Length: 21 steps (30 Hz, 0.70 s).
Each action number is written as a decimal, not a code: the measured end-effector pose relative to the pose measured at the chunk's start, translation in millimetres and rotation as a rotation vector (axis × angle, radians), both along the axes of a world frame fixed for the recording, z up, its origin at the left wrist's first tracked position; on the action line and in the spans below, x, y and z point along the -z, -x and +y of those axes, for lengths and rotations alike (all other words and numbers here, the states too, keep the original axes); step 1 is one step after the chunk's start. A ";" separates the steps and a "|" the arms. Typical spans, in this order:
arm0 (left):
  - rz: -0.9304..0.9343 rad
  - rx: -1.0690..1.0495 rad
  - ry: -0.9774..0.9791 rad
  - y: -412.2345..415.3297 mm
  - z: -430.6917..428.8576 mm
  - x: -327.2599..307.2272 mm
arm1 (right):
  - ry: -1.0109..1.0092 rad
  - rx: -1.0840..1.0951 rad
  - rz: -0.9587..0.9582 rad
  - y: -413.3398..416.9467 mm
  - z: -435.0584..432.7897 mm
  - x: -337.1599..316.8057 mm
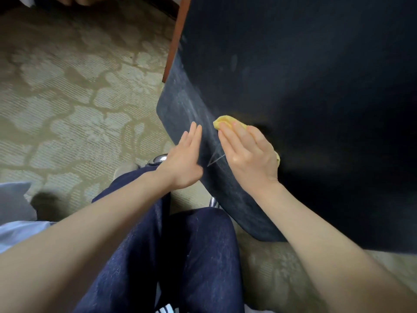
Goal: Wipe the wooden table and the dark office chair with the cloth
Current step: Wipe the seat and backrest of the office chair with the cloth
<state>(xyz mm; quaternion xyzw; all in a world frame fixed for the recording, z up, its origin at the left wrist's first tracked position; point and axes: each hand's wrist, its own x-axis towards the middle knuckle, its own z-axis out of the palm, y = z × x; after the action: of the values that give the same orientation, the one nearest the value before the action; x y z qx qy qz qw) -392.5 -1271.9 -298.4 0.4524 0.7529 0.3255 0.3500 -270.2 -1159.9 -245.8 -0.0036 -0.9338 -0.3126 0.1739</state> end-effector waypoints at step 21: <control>-0.261 0.051 0.065 -26.3 14.9 -4.3 | -0.099 -0.013 -0.470 -152.6 4.7 -51.3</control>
<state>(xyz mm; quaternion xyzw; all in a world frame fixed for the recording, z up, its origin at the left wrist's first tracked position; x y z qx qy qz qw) -366.1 -1257.1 -294.1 0.4137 0.6994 0.3480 0.4676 -117.6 -1155.1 -194.5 0.0839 -0.9322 -0.3490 -0.0462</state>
